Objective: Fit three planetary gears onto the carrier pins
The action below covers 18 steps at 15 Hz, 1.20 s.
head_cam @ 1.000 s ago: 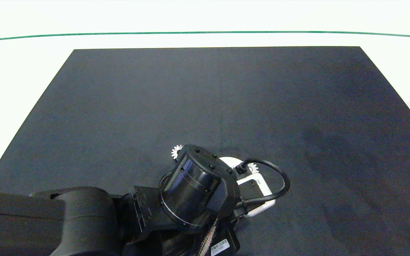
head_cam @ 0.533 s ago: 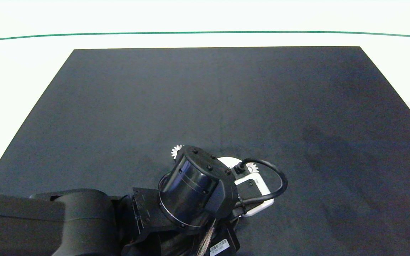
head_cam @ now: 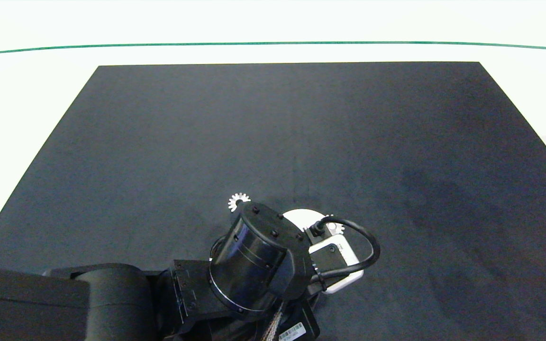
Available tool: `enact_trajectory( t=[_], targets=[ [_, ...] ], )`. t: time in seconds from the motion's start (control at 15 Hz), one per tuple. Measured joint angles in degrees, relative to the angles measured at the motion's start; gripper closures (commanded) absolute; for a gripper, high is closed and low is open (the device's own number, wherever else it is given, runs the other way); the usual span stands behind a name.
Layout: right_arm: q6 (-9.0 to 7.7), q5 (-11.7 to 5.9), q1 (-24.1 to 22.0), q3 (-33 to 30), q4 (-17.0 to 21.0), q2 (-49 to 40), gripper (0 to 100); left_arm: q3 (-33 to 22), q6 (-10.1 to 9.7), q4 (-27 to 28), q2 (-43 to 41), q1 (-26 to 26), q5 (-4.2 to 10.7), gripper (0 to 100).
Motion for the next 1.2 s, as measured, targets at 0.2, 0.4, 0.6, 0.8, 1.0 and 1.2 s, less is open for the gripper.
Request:
enact_trajectory(
  t=[0.2,0.4,0.6,0.8,1.0,1.2],
  targets=[
    [0.0,0.01,0.02,0.04,-0.09,0.05,0,0.35,0.05,-2.21,0.0,0.11,0.0,84],
    [-0.02,0.0,0.02,-0.02,-0.09,0.05,0,0.55,0.0,-2.61,0.2,0.11,0.0,84],
    [-0.06,0.0,0.02,-0.02,-0.09,0.22,0,1.51,-0.3,-2.83,0.26,0.06,-0.13,84],
    [-0.06,0.0,0.04,-0.02,-0.06,0.41,0,2.56,-0.37,-3.11,0.15,0.2,-0.22,84],
    [-0.02,0.0,0.06,-0.02,-0.15,0.52,0,2.78,-0.37,-4.85,0.26,0.15,-0.33,84],
    [-0.02,0.01,0.02,-0.02,-0.15,0.52,0,2.65,-0.39,-5.4,0.48,-0.05,-0.3,84]
  ],
)
